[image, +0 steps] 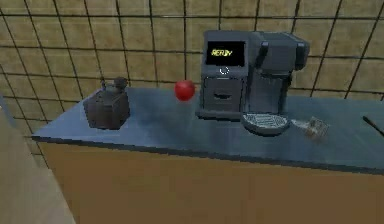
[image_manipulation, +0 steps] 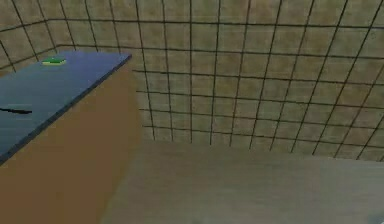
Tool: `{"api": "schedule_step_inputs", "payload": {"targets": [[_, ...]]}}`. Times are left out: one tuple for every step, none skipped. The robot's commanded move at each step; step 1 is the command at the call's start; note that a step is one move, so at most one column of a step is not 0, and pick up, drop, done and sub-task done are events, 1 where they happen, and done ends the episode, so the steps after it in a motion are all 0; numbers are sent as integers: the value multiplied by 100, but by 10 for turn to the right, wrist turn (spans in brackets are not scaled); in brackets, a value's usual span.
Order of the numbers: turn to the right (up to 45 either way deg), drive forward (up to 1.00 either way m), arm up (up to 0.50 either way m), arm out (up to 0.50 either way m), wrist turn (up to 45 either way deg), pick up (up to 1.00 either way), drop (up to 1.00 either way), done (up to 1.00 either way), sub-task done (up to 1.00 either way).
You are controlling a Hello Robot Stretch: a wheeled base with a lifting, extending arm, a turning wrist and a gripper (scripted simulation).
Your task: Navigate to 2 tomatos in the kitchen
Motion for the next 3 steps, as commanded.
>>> {"api": "schedule_step_inputs", "payload": {"targets": [[0, 0, 0, 0, 0, 0, 0, 0, 100], [-450, 0, 0, 0, 0, 0, 0, 0, 0], [-120, 0, 0, 0, 0, 0, 0, 0, 0]]}}
